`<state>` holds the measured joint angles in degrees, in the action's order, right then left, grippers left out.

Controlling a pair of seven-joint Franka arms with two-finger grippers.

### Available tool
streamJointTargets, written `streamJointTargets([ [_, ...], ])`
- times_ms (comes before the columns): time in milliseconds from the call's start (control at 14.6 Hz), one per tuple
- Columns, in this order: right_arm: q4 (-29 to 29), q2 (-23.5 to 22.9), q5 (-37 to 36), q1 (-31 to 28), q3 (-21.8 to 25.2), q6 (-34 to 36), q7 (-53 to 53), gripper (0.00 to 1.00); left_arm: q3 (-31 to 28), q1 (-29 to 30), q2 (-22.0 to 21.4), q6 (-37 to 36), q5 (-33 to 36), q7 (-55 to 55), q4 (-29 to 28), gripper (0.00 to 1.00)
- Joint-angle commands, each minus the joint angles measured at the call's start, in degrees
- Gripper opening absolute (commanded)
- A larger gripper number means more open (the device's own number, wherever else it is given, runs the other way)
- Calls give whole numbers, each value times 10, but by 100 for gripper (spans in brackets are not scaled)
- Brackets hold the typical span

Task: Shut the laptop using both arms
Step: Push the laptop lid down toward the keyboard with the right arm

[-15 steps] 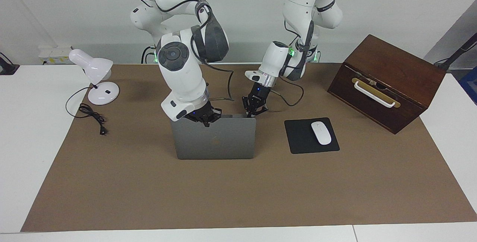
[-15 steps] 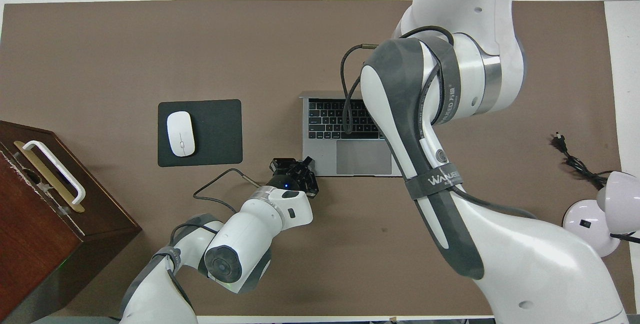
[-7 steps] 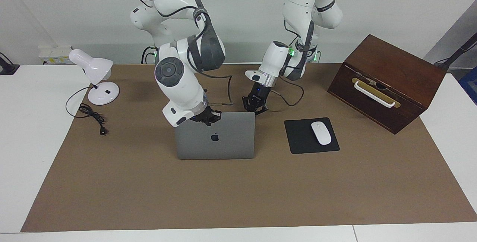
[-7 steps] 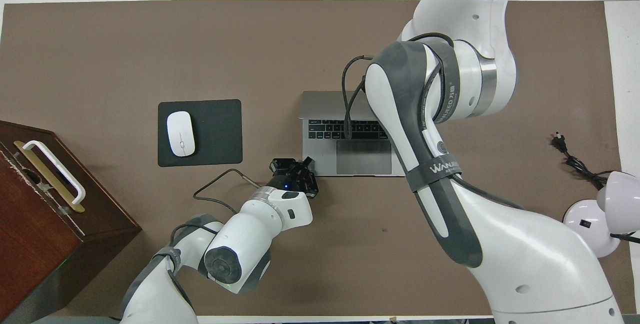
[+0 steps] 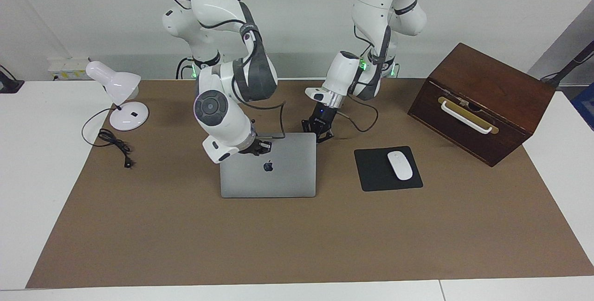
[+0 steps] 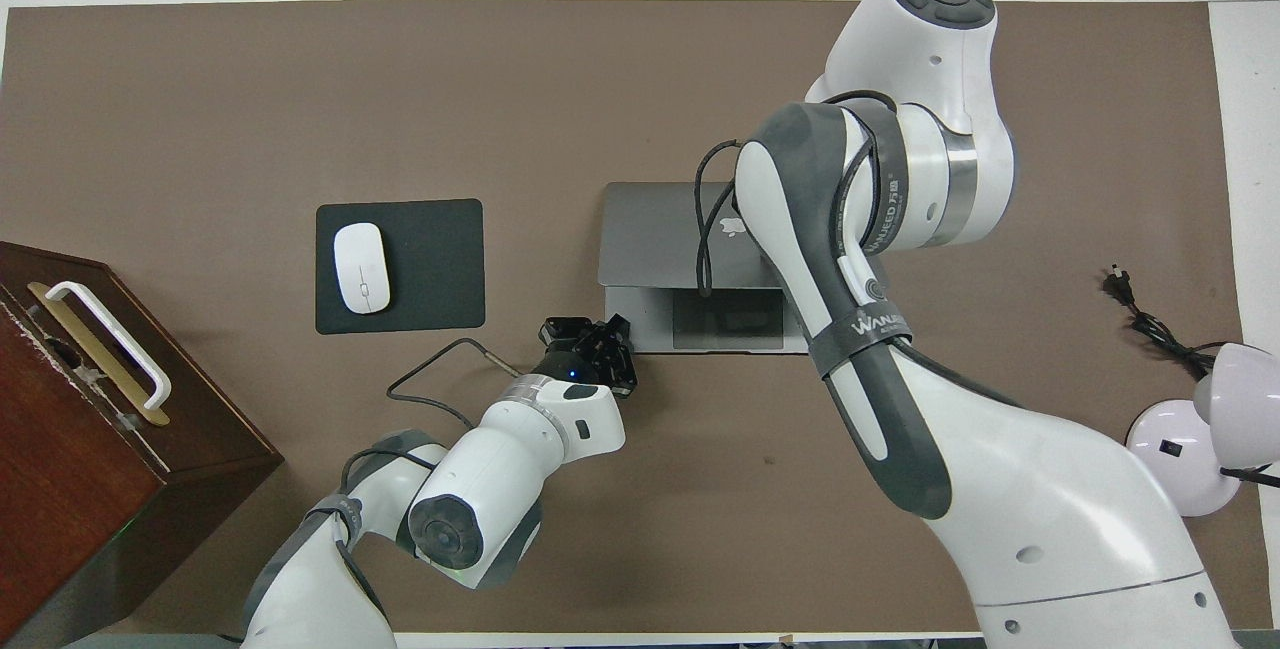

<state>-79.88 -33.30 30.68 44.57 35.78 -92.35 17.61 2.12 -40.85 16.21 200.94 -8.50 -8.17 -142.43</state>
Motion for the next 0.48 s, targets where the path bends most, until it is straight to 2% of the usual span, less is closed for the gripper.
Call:
streamJointTargets([
  [0, -35, 19, 15, 5, -5, -9, 1, 0, -7, -18, 22, -2, -6, -7, -29, 0],
  [411, -57, 19, 15, 5, -8, -14, 1, 0, -7, -19, 22, -2, -6, -7, -39, 0],
])
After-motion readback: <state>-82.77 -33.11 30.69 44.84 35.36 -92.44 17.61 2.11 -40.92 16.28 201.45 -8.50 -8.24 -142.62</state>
